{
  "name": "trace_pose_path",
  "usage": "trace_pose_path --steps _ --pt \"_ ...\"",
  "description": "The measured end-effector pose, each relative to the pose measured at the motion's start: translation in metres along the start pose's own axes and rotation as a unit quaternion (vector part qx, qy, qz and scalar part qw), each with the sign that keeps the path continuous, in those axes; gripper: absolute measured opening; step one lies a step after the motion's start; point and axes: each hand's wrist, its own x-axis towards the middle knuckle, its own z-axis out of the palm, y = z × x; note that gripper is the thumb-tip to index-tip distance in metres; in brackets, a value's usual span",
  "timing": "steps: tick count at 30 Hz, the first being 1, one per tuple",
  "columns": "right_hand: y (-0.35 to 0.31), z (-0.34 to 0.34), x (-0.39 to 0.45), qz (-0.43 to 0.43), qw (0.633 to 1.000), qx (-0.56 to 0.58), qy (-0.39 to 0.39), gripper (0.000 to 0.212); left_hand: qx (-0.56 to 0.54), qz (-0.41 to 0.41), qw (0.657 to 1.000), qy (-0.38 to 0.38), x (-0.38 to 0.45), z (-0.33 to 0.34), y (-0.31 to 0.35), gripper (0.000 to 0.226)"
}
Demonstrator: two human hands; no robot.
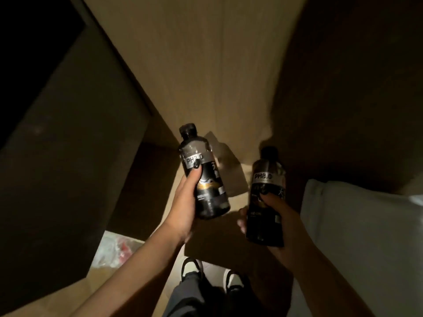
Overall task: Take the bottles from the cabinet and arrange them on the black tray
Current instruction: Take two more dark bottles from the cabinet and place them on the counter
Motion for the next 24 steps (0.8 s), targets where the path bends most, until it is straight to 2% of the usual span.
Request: trace_pose_path --steps 2,5,7,10,14,19,24 --pt "-0.005 0.009 -0.017 0.026 1.000 -0.013 0.001 0.099 -0.015 0.005 1.000 0.009 -0.026 0.008 0.015 0.058" --pt "-0.016 0.026 -0.046 0.044 0.998 -0.028 -0.021 0.105 -0.074 0.005 0.996 0.038 -0.068 0.019 0.035 0.050" --pt "-0.027 0.040 -0.071 0.044 0.997 -0.046 -0.046 0.101 -0.115 0.005 0.992 0.053 -0.099 0.029 0.048 0.039" --pt "-0.042 0.060 -0.102 0.038 0.993 -0.079 -0.080 0.083 -0.159 0.005 0.985 0.061 -0.143 0.038 0.063 0.038" --pt "-0.046 0.087 -0.136 0.079 0.985 -0.109 -0.112 0.081 -0.194 0.009 0.978 0.076 -0.189 0.034 0.072 0.052" --pt "-0.039 0.113 -0.169 0.023 0.972 -0.197 -0.123 0.061 -0.174 0.017 0.980 0.095 -0.243 0.020 0.085 0.066" --pt "-0.030 0.157 -0.192 0.046 0.952 -0.251 -0.169 0.063 -0.185 0.056 0.973 0.124 -0.296 -0.006 0.096 0.067"
